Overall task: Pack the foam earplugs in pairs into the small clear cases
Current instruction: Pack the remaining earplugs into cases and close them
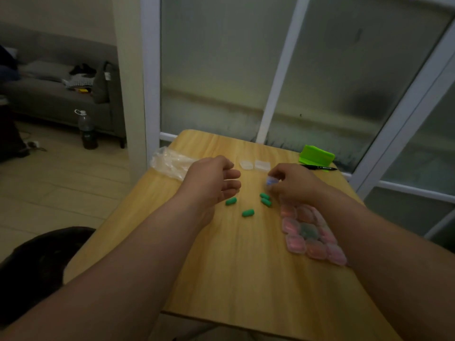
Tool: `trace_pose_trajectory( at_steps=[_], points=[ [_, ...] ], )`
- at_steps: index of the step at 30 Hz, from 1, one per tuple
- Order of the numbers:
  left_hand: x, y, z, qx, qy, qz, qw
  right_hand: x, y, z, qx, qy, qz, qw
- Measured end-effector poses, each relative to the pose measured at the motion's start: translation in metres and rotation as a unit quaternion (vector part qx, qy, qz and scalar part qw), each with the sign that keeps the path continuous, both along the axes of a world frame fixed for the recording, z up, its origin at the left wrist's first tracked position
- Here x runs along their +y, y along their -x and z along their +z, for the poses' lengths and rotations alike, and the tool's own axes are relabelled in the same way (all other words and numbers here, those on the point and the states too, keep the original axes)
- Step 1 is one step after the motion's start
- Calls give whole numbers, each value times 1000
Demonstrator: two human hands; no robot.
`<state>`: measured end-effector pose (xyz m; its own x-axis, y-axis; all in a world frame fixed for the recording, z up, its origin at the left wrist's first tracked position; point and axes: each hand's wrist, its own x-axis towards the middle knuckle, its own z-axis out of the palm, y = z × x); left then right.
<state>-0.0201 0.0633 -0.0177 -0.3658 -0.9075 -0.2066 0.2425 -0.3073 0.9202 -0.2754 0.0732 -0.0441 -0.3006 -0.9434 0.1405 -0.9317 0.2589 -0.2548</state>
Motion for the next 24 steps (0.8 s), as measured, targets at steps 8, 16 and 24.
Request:
trace_pose_trajectory(
  at_steps=[8, 16, 24],
  points=[
    [0, 2, -1, -11, 1, -6, 1000, -1, 2, -4, -26, -32, -5, 999],
    [-22, -2, 1, 7, -5, 14, 1000, -19, 23, 7, -51, 28, -50, 997],
    [-50, 4, 11, 80, -3, 49, 996, -61, 9, 14, 27, -23, -4, 999]
  ],
)
